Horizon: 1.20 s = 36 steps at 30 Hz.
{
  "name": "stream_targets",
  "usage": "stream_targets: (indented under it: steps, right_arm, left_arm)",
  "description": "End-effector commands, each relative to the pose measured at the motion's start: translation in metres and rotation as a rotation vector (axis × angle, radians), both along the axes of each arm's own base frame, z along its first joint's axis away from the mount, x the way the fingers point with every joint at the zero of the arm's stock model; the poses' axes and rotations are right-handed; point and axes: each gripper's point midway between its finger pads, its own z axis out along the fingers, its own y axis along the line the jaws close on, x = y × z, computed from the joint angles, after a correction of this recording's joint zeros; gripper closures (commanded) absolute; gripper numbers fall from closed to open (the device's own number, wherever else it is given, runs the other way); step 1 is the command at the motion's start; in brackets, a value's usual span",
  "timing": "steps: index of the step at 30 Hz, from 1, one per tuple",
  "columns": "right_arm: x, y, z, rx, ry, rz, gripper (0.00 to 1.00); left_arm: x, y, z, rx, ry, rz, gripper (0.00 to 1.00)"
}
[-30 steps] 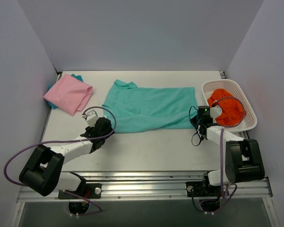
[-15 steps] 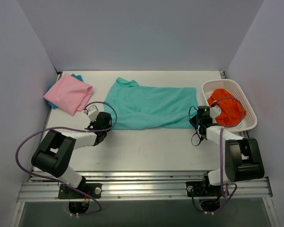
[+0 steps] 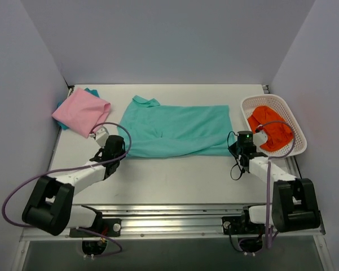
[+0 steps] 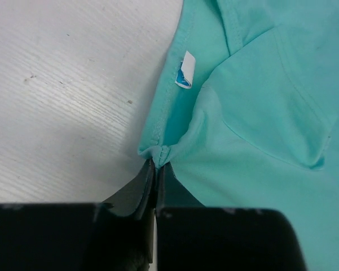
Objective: Fold and stack the t-shirts
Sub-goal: Fold the tshirt
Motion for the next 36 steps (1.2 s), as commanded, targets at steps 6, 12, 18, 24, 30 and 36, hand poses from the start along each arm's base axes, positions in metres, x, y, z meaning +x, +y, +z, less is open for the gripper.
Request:
stream_targets:
  steps: [6, 12, 18, 24, 30, 36]
  right_arm:
    - [-0.029, -0.020, 0.024, -0.061, -0.015, -0.065, 1.00]
    - [-0.045, -0.021, 0.018, -0.071, 0.027, -0.047, 1.00]
    - [-0.061, -0.033, 0.011, -0.072, 0.071, -0.094, 1.00]
    - [-0.078, -0.047, -0.006, 0.032, 0.131, -0.155, 1.00]
    - [-0.096, -0.028, -0.018, 0.123, 0.173, -0.083, 0.55]
    - [-0.095, -0.032, 0.015, 0.103, 0.088, -0.099, 0.00]
  left_arm:
    - [-0.026, 0.022, 0.024, 0.004, -0.017, 0.043, 0.98]
    - [-0.036, 0.026, 0.022, -0.002, 0.006, 0.053, 0.98]
    - [-0.047, 0.030, 0.018, -0.019, 0.023, 0.078, 0.98]
    - [-0.050, 0.033, 0.017, -0.019, 0.050, 0.101, 0.97]
    - [-0.061, 0.018, 0.023, -0.099, 0.056, 0.029, 0.37]
    - [-0.073, 0.019, 0.053, -0.123, 0.006, 0.010, 0.10]
